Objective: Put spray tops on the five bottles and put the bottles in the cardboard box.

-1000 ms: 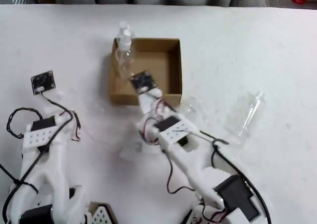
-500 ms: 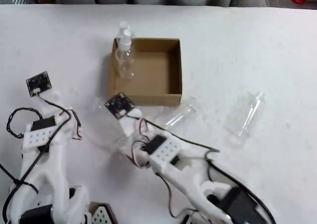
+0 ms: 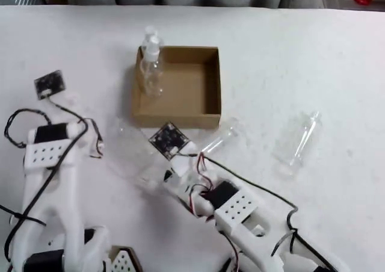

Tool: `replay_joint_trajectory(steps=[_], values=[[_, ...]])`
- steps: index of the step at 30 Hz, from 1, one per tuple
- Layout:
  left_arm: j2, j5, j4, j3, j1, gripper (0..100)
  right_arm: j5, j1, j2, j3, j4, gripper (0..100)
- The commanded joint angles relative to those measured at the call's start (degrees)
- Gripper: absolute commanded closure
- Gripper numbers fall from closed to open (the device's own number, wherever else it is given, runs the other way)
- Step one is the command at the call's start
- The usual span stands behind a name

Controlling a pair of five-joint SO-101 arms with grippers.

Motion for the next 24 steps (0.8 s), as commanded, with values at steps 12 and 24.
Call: replay_joint_trajectory(steps=[12, 24], values=[[-1.54, 8.53, 0.53, -5.01, 8.84, 78, 1.05, 1.10, -1.71, -0.53, 0.13, 98.2], [14.02, 12.75, -5.27, -7.65, 9.27, 78, 1.14, 1.10, -1.71, -0.44, 0.13, 98.2]])
